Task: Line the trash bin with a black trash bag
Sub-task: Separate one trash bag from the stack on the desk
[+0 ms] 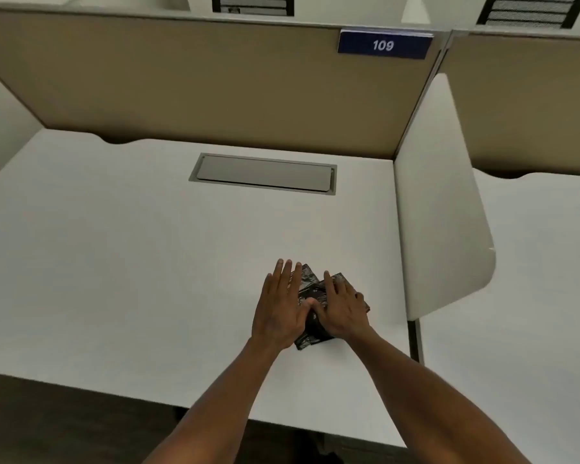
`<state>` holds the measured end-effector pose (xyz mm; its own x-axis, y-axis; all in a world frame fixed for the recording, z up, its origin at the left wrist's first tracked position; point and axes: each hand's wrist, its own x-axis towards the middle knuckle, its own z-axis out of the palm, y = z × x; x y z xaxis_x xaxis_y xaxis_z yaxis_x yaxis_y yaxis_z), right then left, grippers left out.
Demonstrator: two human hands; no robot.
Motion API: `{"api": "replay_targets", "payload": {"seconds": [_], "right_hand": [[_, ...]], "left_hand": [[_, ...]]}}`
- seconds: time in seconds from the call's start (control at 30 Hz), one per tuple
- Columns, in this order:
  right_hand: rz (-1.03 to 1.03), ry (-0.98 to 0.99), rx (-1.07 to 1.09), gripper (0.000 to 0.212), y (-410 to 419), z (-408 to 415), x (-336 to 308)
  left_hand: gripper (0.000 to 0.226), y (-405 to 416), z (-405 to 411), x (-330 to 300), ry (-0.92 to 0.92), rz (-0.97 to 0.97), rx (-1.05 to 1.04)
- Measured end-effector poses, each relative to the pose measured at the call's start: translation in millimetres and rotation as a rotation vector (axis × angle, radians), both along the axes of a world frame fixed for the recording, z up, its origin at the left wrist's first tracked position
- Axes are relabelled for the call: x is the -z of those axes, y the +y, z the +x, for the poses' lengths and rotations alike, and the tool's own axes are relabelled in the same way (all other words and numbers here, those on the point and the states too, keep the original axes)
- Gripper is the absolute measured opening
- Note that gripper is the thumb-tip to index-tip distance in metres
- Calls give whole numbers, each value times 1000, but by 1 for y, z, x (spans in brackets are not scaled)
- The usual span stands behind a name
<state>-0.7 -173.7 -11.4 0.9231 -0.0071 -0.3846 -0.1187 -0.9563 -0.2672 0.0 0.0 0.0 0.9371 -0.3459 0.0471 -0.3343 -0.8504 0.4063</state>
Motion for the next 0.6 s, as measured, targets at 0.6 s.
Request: {"api": "replay_targets", "payload": {"seconds": [0.6], "right_hand": [[386,-181,378,27,0,-4,5]], "left_hand": [[70,12,-29,20,66,-56,-102]]}}
